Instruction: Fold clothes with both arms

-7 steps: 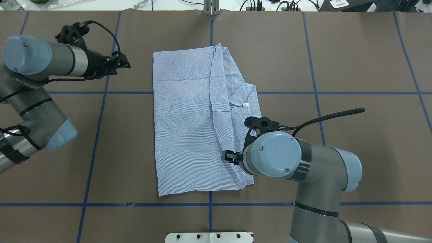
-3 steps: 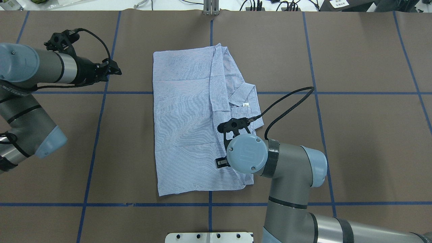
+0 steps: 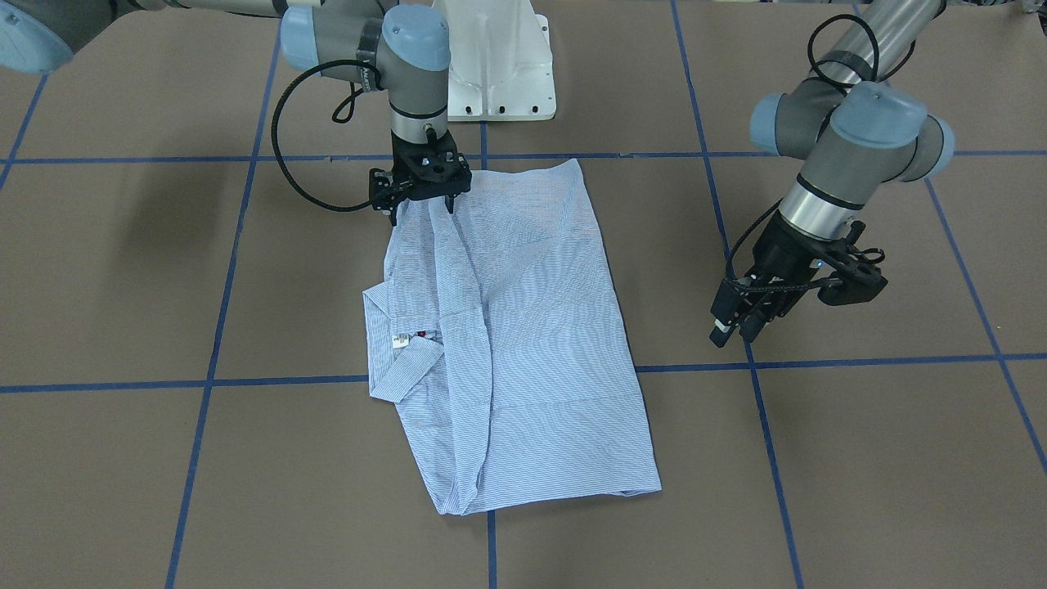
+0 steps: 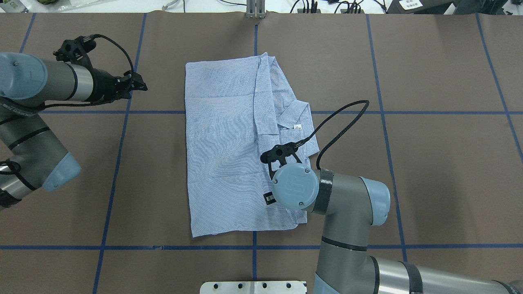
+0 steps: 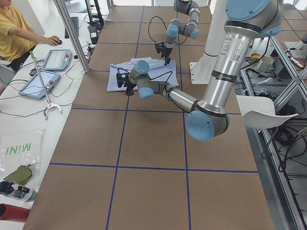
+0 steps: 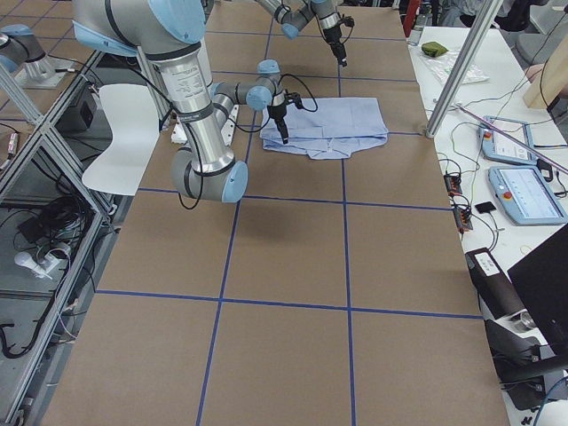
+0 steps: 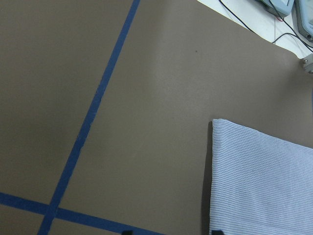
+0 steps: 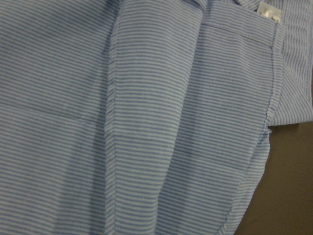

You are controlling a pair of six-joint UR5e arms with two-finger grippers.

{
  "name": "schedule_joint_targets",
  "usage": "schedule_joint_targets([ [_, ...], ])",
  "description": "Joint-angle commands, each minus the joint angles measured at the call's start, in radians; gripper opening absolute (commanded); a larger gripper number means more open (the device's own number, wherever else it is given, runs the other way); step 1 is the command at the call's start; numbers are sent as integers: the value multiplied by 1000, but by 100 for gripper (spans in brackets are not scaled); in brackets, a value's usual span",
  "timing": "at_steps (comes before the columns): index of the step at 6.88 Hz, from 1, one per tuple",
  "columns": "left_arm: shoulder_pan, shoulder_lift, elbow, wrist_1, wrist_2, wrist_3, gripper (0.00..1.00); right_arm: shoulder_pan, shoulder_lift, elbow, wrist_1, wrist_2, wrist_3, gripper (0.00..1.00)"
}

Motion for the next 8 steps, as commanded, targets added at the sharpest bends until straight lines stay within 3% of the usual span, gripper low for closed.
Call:
schedule_joint_targets([
  [1,-1,0,-2,0,0,-1,62,19,-17,8,-33,-14,-70,100],
  [5,-2,0,-31,9,0,-8,63,75,-236,191,-43,-8,-161,100],
  [6,-2,0,-32,9,0,-8,63,63,-235,202,-46,-13,-154,100],
  [8,-6,18,-63,11,-11,-6,63,87,-94,100,-46,-13,-143,100],
])
